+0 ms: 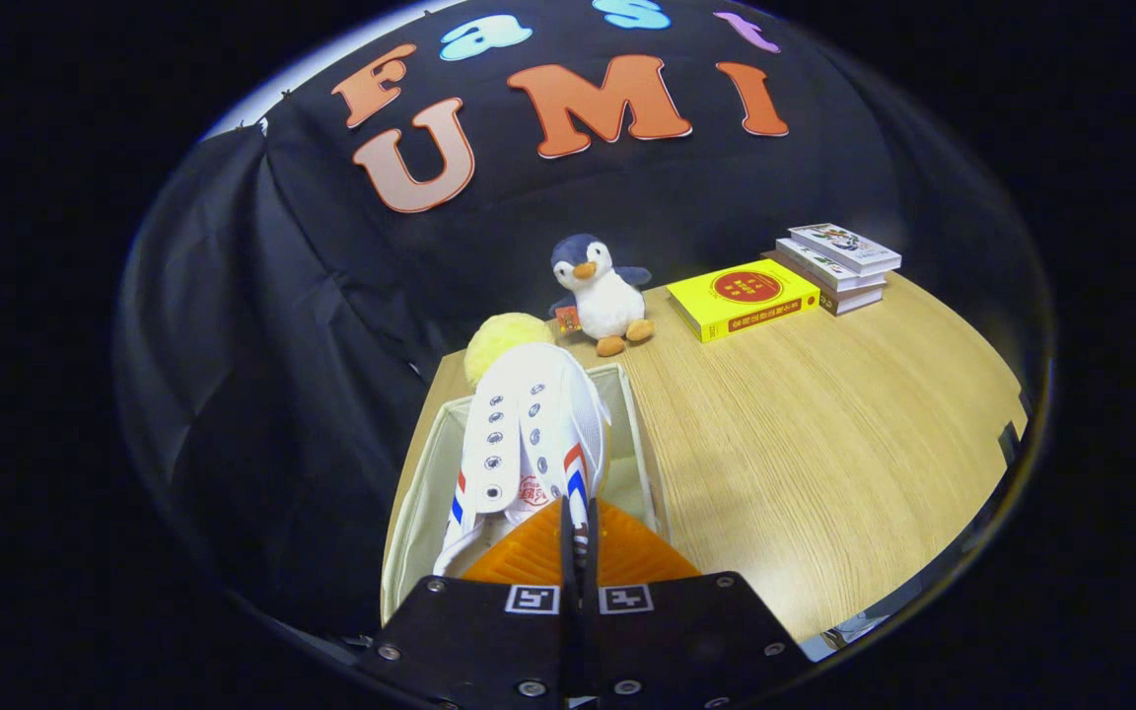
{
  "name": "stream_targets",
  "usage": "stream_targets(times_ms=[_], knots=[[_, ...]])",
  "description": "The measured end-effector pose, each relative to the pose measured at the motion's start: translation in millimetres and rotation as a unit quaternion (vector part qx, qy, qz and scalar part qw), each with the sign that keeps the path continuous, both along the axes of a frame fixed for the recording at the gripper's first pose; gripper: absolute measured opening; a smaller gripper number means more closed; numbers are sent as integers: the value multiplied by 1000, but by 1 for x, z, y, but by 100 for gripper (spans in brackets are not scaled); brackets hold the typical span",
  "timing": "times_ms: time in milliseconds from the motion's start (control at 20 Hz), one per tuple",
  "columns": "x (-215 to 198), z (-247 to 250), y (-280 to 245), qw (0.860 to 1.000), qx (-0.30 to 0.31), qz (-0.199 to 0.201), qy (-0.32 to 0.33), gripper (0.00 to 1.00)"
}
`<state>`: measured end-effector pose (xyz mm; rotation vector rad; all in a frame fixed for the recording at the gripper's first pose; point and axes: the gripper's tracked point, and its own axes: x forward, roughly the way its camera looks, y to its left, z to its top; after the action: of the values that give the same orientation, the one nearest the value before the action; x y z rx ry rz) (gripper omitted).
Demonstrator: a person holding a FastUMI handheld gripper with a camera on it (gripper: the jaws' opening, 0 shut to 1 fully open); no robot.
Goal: Open the storage box then place both shoes into the box .Put the left shoe in first, then the right shoe, with the right side of both shoes facing outward in a uniform manner.
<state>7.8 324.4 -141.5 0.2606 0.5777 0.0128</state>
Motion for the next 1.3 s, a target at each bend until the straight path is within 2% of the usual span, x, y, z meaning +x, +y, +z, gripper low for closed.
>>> stream_targets(times_ms=[300,400,500,650,800,850,1000,1300], knots=[[-4,-45,4,998,-34,-19,47,0],[-2,-44,10,998,-51,-8,41,4],[1,-19,22,999,-50,7,5,22],[5,17,16,997,-68,18,-26,69],[0,49,1,996,-75,8,-54,85],[0,59,-5,995,-83,7,-63,94],[-1,85,-29,991,-108,7,-83,98],[1,151,-87,982,-113,-39,-147,98]])
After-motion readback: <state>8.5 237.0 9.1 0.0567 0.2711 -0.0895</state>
